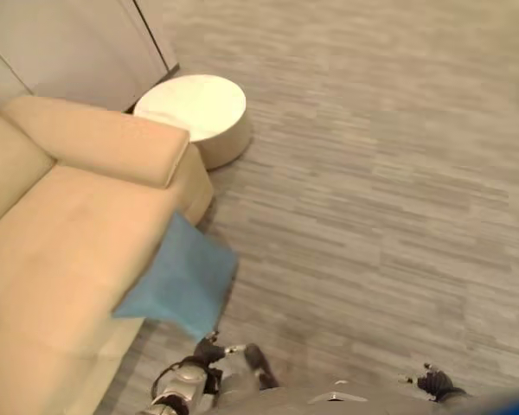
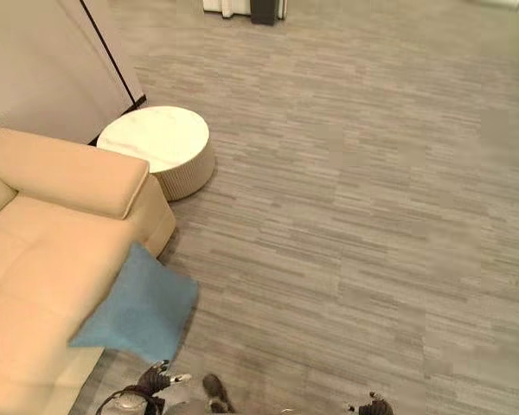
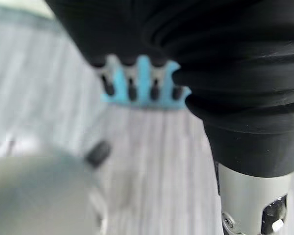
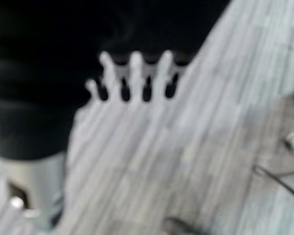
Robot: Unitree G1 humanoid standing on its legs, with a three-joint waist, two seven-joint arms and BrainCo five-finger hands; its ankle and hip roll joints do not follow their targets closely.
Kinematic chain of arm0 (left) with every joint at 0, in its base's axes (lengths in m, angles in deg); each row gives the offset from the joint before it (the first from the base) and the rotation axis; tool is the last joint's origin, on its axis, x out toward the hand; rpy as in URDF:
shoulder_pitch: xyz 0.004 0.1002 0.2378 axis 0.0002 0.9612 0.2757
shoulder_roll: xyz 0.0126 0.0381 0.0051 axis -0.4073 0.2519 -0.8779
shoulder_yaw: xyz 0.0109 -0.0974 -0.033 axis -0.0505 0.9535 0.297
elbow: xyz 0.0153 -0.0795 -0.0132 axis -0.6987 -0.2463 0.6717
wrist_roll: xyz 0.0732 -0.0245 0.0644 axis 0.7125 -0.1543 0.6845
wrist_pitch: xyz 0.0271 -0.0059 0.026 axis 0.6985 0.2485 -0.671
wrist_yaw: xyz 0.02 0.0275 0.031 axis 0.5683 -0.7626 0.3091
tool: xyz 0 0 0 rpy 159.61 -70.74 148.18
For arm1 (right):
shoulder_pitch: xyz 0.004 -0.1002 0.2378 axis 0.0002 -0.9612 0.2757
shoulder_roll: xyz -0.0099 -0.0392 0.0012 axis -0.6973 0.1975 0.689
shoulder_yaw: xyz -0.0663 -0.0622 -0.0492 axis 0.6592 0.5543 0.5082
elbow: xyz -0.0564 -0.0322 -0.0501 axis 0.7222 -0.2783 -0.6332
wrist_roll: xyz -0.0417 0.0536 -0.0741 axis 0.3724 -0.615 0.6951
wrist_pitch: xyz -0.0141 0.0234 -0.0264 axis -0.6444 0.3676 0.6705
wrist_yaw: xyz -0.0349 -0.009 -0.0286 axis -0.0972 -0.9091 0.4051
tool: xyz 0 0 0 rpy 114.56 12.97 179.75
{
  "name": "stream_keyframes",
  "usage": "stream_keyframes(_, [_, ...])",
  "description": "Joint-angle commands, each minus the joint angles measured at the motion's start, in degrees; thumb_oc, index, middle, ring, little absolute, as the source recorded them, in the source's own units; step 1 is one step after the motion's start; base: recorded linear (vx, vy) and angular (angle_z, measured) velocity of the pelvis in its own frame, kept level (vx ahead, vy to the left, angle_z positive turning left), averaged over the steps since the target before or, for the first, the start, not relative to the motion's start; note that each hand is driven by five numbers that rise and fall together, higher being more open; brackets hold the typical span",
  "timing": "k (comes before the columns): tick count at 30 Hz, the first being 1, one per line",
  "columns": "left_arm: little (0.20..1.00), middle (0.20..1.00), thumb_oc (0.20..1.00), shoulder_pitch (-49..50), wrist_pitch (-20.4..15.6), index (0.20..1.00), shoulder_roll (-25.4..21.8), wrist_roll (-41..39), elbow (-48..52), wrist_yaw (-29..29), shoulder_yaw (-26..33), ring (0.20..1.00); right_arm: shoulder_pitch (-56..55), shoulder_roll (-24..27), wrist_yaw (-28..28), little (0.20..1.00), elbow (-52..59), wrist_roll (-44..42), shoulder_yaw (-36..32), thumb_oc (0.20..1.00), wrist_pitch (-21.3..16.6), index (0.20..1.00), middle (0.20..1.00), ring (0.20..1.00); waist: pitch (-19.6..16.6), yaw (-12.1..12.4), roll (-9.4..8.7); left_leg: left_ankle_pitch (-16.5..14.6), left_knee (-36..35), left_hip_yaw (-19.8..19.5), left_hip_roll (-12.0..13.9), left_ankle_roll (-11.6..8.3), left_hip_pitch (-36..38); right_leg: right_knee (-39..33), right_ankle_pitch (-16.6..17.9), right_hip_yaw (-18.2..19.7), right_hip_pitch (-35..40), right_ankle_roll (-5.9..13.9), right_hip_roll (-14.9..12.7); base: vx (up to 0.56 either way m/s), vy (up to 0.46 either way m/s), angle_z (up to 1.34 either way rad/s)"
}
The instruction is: Pick up all the scattered cushions and arrange them neatly on the sofa.
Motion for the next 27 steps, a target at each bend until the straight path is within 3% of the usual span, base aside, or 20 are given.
stream_keyframes(1, [1.0,1.0,1.0,-0.3,-0.73,1.0,-0.72,-1.07,4.17,-0.67,-0.45,1.0,3.34,2.02,0.03,1.0,2.65,0.99,-0.22,1.0,-1.16,1.0,1.0,1.0,4.27,1.39,-0.08,-3.02,6.33,-3.99,1.09,-4.23,-0.88,3.85,12.15,5.0,-7.94,1.45,-6.04,0.07,-0.004,0.97])
stream_keyframes(2, [1.0,1.0,1.0,-0.31,-0.73,1.0,-0.71,-1.07,4.17,-0.67,-0.45,1.0,3.35,2.03,0.03,1.0,2.64,0.99,-0.22,1.0,-1.16,1.0,1.0,1.0,4.21,1.42,-0.06,-3.03,6.35,-3.97,1.12,-4.24,-0.95,3.85,12.17,5.02,-8.01,1.43,-6.0,0.2,-0.114,1.49])
stream_keyframes(3, [1.0,1.0,1.0,-0.67,-1.33,1.0,-0.7,-1.18,3.93,-0.84,-0.75,1.0,4.09,2.35,-0.17,1.0,3.13,0.33,0.38,1.0,-1.48,1.0,1.0,1.0,4.99,0.29,0.79,-3.79,5.36,-9.23,-0.49,-4.54,0.81,-2.64,10.48,10.8,-11.83,-0.18,-3.39,0.18,-0.088,1.18])
stream_keyframes(4, [1.0,1.0,1.0,-0.68,-1.33,1.0,-0.69,-1.18,3.92,-0.84,-0.74,1.0,4.09,2.36,-0.17,1.0,3.12,0.33,0.39,1.0,-1.49,1.0,1.0,1.0,5.03,0.22,0.81,-3.82,5.4,-9.31,-0.48,-4.54,0.84,-2.69,10.47,10.73,-11.74,-0.18,-3.39,0.32,-0.181,1.23])
stream_keyframes(5, [1.0,1.0,1.0,-0.91,-1.53,1.0,-0.7,-0.71,3.46,-0.76,-1.02,1.0,4.36,2.77,-0.24,1.0,3.39,-0.19,0.5,1.0,-1.55,1.0,1.0,1.0,5.4,-0.88,0.65,-4.67,5.39,-12.43,-1.49,-4.71,1.66,-10.1,12.79,17.08,-13.21,0.29,-2.48,0.22,-0.146,1.33])
stream_keyframes(6, [1.0,1.0,1.0,-1.12,-1.58,1.0,-0.73,-0.33,2.9,-0.81,-1.06,1.0,4.27,2.9,-0.22,1.0,3.51,-0.39,0.46,1.0,-1.53,1.0,1.0,1.0,5.56,-1.63,0.54,-4.93,5.14,-14.36,-1.98,-4.87,2.27,-13.63,14.44,20.91,-14.02,0.79,-1.86,0.38,-0.274,1.82])
stream_keyframes(7, [1.0,1.0,1.0,-1.64,-1.62,1.0,-0.94,0.37,1.77,-0.83,-1.49,1.0,4.06,3.18,-0.44,1.0,3.34,-0.14,0.71,1.0,-1.18,1.0,1.0,1.0,5.94,-2.51,0.2,-5.67,4.94,-18.34,-2.8,-5.21,3.39,-17.11,17.29,24.23,-16.35,1.63,-1.83,0.24,-0.18,1.52])
stream_keyframes(8, [1.0,1.0,1.0,-1.65,-1.63,1.0,-0.93,0.37,1.76,-0.83,-1.49,1.0,4.07,3.19,-0.44,1.0,3.33,-0.14,0.71,1.0,-1.19,1.0,1.0,1.0,5.97,-2.69,0.26,-5.7,4.99,-18.54,-2.78,-5.21,3.37,-17.14,17.25,24.03,-16.25,1.63,-1.87,0.21,-0.164,1.9])
stream_keyframes(10, [1.0,1.0,1.0,-1.66,-1.75,1.0,-0.95,1.11,0.6,-0.69,-1.73,1.0,2.95,3.44,-0.67,1.0,3.16,0.15,0.09,1.0,-1.22,1.0,1.0,1.0,5.38,-2.54,-0.34,-6.73,6.52,-21.34,-3.52,-5.76,3.45,-18.99,17.9,21.82,-13.56,1.64,-3.65,0.13,-0.207,1.69])
stream_keyframes(11, [1.0,1.0,1.0,-1.49,-1.64,1.0,-0.96,0.94,0.57,-0.89,-1.64,1.0,2.58,3.55,-0.7,1.0,2.72,0.49,0.09,1.0,-1.15,1.0,1.0,1.0,5.02,-1.78,-0.43,-5.97,6.79,-22.33,-2.7,-6.82,3.02,-19.7,18.11,20.17,-11.94,1.32,-3.88,0.13,-0.379,1.35])
stream_keyframes(14, [1.0,1.0,1.0,-1.32,-1.38,1.0,-0.64,-0.11,1.0,-0.72,-2.0,1.0,2.1,3.43,-0.44,1.0,2.01,0.49,0.6,1.0,-1.48,1.0,1.0,1.0,4.39,-1.1,-0.65,-3.32,7.06,-19.73,2.0,-8.86,0.9,-21.12,16.14,11.97,-8.04,-0.32,-4.31,0.07,-0.322,1.82])
stream_keyframes(16, [1.0,1.0,1.0,-1.33,-1.34,1.0,-0.63,-0.13,1.01,-0.62,-2.09,1.0,2.09,3.46,-0.38,1.0,2.0,0.38,0.8,1.0,-1.62,1.0,1.0,1.0,4.47,-1.11,-0.72,-3.06,7.76,-18.44,2.75,-8.98,0.25,-21.34,15.7,10.7,-7.41,-0.59,-4.28,-0.02,-0.117,1.61])
stream_keyframes(17, [1.0,1.0,1.0,-1.21,-1.23,1.0,-0.59,0.11,1.23,-0.4,-2.32,1.0,1.83,3.46,-0.47,1.0,2.3,0.3,0.89,1.0,-1.82,1.0,1.0,1.0,4.86,-1.39,-0.6,-2.44,8.38,-13.61,4.43,-8.91,-0.04,-21.4,14.51,7.9,-6.01,-1.15,-4.23,-0.04,-0.067,1.33])
stream_keyframes(18, [1.0,1.0,1.0,-1.22,-1.22,1.0,-0.61,0.11,1.24,-0.4,-2.3,1.0,1.86,3.44,-0.47,1.0,2.3,0.3,0.89,1.0,-1.82,1.0,1.0,1.0,4.71,-1.42,-0.63,-2.29,8.32,-13.63,4.4,-8.9,-0.25,-21.46,14.62,7.89,-6.19,-1.18,-4.24,-0.04,-0.075,0.88])
stream_keyframes(19, [1.0,1.0,1.0,-1.52,-1.08,1.0,-0.58,0.54,1.77,-0.04,-2.73,1.0,1.61,3.51,-0.4,1.0,2.58,0.24,0.63,1.0,-1.79,1.0,1.0,1.0,4.79,-2.13,-0.46,-2.3,9.01,-7.45,6.22,-9.27,-0.63,-21.47,13.14,5.67,-5.04,-1.34,-4.28,-0.02,-0.012,0.91])
stream_keyframes(21, [1.0,1.0,1.0,-1.82,-0.99,1.0,-0.53,0.65,2.38,0.4,-3.05,1.0,1.36,3.7,-0.26,1.0,2.79,0.09,0.02,1.0,-1.69,1.0,1.0,1.0,4.88,-3.35,-0.3,-2.0,10.03,-0.42,8.21,-9.33,-1.15,-21.32,12.71,2.38,-4.3,-1.77,-4.71,-0.01,0.03,1.15])
stream_keyframes(22, [1.0,1.0,1.0,-1.55,-0.77,1.0,-0.63,0.68,2.65,0.76,-3.13,1.0,1.66,3.72,-0.17,1.0,2.53,0.4,0.02,1.0,-1.38,1.0,1.0,1.0,4.78,-3.47,-0.05,-2.27,10.38,0.73,8.52,-9.36,-1.32,-20.6,12.49,1.05,-3.89,-1.81,-4.8,0.07,0.095,0.86])
stream_keyframes(27, [1.0,1.0,1.0,-0.8,-0.45,1.0,-1.79,1.07,2.07,0.41,-1.64,1.0,2.21,2.69,-0.22,1.0,1.61,1.89,0.87,1.0,-1.06,1.0,1.0,1.0,3.74,-1.55,-0.56,-2.55,6.17,-3.08,5.49,-8.31,0.09,-18.59,12.04,-0.2,-2.86,-0.45,-6.0,0.09,0.129,0.23])
